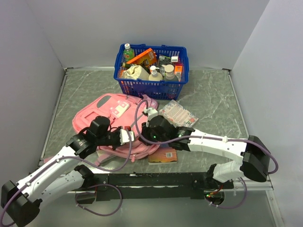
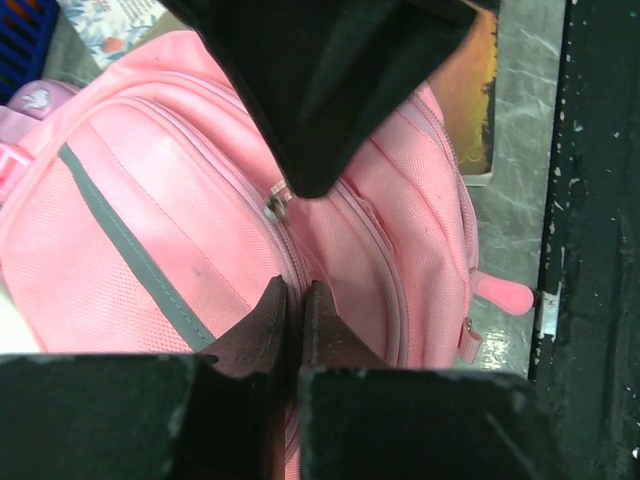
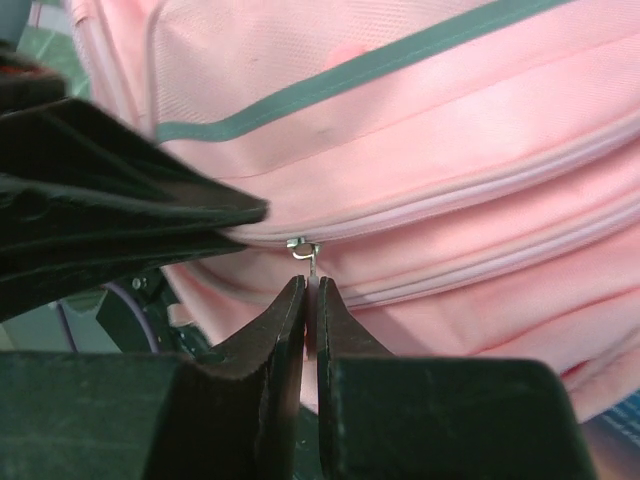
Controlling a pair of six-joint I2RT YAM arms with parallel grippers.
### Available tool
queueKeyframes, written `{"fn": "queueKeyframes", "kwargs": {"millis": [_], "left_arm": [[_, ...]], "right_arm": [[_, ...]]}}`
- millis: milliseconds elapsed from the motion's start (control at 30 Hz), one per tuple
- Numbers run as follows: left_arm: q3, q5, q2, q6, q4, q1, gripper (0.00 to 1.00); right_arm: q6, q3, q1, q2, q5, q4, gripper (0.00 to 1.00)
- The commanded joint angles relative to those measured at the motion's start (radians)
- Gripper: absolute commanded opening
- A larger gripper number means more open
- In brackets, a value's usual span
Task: Pack the student bag
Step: Zip the student bag at the center of the board.
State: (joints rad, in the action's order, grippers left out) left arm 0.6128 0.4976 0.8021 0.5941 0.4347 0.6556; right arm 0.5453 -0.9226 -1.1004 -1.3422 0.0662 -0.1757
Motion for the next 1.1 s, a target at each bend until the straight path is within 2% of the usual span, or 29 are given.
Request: {"fn": "queueKeyframes", "kwargs": {"millis": [0,100,233,333,600,833,933,967,1000,1033,1067], "left_arm": [[0.085,-0.086,-0.007,0.045,0.057,-0.008,0.01],[0.123,-0.068,-0.03,0.12,0.155,-0.02,0.01],[0.168,-0.013,-0.049,0.214,0.332,-0.019,0.01],[0.196,-0.023,-0.066,0.246,0.441,-0.02,0.01],[0.2,-0.062,-0.167,0.245,0.587,-0.02,0.01],[0.206,-0.031,-0.259,0.318,0.705,-0.02,0.01],[0.193,-0.069,-0.264,0.288,0.707,-0.019,0.01],[0.168,-0.127,-0.268,0.244,0.681,-0.019,0.02],[0.153,-0.152,-0.27,0.228,0.627,-0.019,0.09],[0.14,-0.183,-0.271,0.207,0.587,-0.019,0.21],[0.124,-0.206,-0.27,0.163,0.55,-0.019,0.27]], "right_arm": [[-0.025,0.021,0.088,0.069,0.029,0.001,0.0],[-0.047,-0.005,0.128,0.046,0.061,-0.071,0.0],[-0.071,-0.028,0.158,0.003,0.069,-0.087,0.0],[-0.087,-0.041,0.181,-0.029,0.084,-0.085,0.0],[-0.151,-0.126,0.272,-0.153,0.103,-0.03,0.0],[-0.266,-0.197,0.303,-0.238,0.098,0.096,0.0],[-0.288,-0.219,0.303,-0.255,0.081,0.122,0.0],[-0.291,-0.216,0.303,-0.253,0.073,0.128,0.0],[-0.288,-0.21,0.303,-0.246,0.055,0.146,0.0],[-0.283,-0.202,0.303,-0.239,0.049,0.153,0.0],[-0.275,-0.181,0.301,-0.223,0.046,0.16,0.0]]}}
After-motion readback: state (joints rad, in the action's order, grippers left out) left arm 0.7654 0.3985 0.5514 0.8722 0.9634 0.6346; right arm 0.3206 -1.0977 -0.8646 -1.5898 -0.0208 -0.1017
